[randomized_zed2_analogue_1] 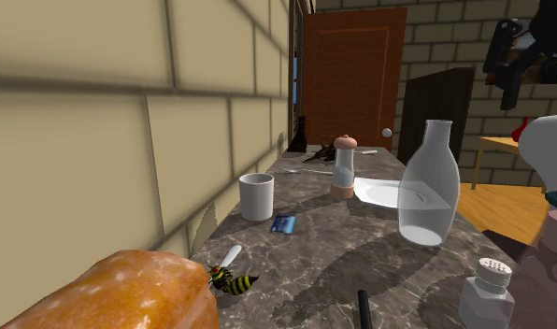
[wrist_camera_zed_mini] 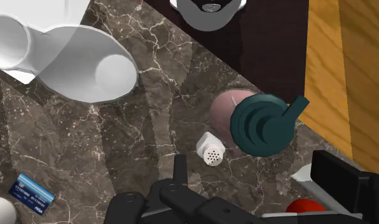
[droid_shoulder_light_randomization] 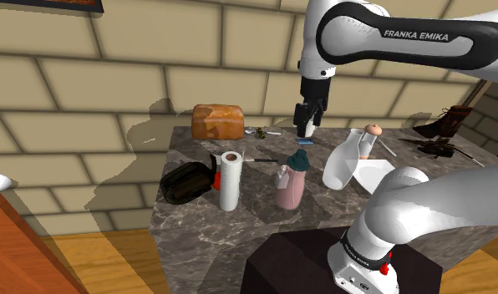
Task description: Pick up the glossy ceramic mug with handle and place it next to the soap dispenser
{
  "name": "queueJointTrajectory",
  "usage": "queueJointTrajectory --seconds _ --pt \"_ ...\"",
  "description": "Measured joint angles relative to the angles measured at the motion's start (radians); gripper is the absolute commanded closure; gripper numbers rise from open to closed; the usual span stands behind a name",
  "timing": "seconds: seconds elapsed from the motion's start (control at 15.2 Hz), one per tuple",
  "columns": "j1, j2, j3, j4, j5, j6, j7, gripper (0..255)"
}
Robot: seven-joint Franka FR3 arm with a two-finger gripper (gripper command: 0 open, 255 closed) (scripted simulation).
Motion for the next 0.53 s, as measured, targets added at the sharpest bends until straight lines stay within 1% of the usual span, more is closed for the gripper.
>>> queueJointTrajectory --seconds 0.13,0.53 --pt "-0.004 0.003 -0.008 -0.006 -0.007 0.012 -0.008 0" --pt "-0.052 0.074 -0.105 -0.031 -0.080 0.143 -0.100 0"
